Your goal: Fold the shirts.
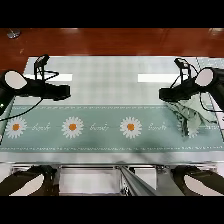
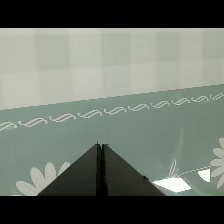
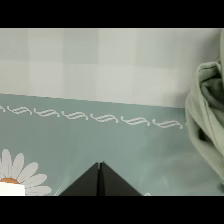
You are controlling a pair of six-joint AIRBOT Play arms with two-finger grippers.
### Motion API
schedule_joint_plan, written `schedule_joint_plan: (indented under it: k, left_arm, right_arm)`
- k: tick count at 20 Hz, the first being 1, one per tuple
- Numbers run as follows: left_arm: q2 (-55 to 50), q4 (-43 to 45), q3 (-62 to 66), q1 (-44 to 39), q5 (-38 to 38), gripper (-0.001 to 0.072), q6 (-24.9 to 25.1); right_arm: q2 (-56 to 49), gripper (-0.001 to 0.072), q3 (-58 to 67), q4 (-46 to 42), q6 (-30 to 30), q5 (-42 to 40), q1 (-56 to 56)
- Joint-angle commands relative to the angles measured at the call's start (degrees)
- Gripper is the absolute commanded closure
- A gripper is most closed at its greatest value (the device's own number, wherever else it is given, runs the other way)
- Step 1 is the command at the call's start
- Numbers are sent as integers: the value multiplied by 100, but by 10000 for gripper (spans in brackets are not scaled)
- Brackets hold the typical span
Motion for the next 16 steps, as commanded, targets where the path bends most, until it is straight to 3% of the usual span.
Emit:
schedule_joint_plan:
  k: [1,12,16]
  left_arm:
    - [-2,2,-2,4,2,686,2]
    - [-2,2,-2,4,2,686,2]
    - [-7,2,-2,4,157,686,4]
  right_arm:
    - [0,674,0,0,0,2,2]
    - [0,674,0,0,0,-9,2]
    - [0,674,0,-68,0,-739,2]
